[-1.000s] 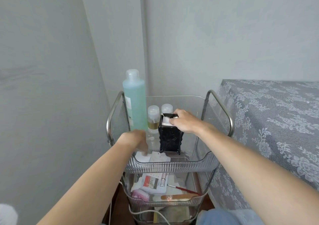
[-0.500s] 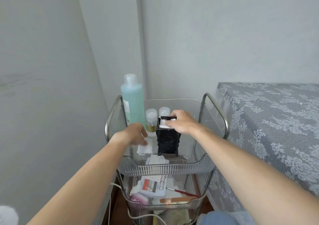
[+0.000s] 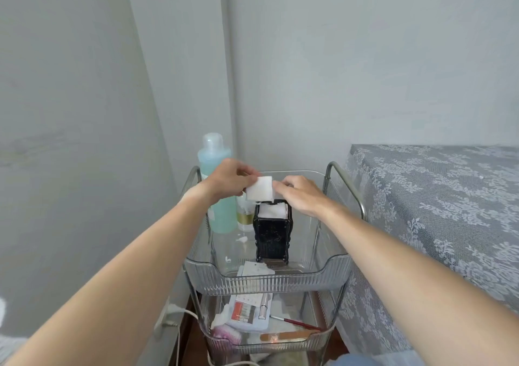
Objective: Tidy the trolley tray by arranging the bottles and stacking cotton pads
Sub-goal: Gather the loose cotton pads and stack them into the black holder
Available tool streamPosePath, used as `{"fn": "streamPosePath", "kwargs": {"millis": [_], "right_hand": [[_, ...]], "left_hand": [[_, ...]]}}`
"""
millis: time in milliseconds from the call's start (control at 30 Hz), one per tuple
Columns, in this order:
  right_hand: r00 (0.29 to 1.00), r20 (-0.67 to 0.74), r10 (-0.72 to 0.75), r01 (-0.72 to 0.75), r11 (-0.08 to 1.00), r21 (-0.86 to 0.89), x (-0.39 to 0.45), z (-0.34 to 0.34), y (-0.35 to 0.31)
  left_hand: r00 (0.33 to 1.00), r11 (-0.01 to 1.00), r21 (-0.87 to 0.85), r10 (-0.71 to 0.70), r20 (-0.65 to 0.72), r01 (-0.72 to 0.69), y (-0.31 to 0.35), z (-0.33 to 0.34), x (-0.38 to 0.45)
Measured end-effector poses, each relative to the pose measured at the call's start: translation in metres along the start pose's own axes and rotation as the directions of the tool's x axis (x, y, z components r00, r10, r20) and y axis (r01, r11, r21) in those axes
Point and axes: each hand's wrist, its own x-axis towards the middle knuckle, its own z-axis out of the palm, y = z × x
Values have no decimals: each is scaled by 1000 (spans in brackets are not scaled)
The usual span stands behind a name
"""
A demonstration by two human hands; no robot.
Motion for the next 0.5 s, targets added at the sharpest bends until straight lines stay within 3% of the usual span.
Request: {"fn": "streamPosePath", "kwargs": {"millis": [133, 333, 500], "right_hand": [[997, -29, -67, 69, 995, 69, -4, 0, -5], [999, 37, -32, 34, 998, -48, -5, 0, 1], [1000, 11, -9, 10, 996, -90, -6, 5, 3]], "left_hand": [[1000, 1000, -22, 6, 25, -6, 4, 14, 5], [997, 969, 235, 78, 8, -78, -8, 30, 4], [997, 949, 304, 82, 11, -81, -15, 42, 5]]}}
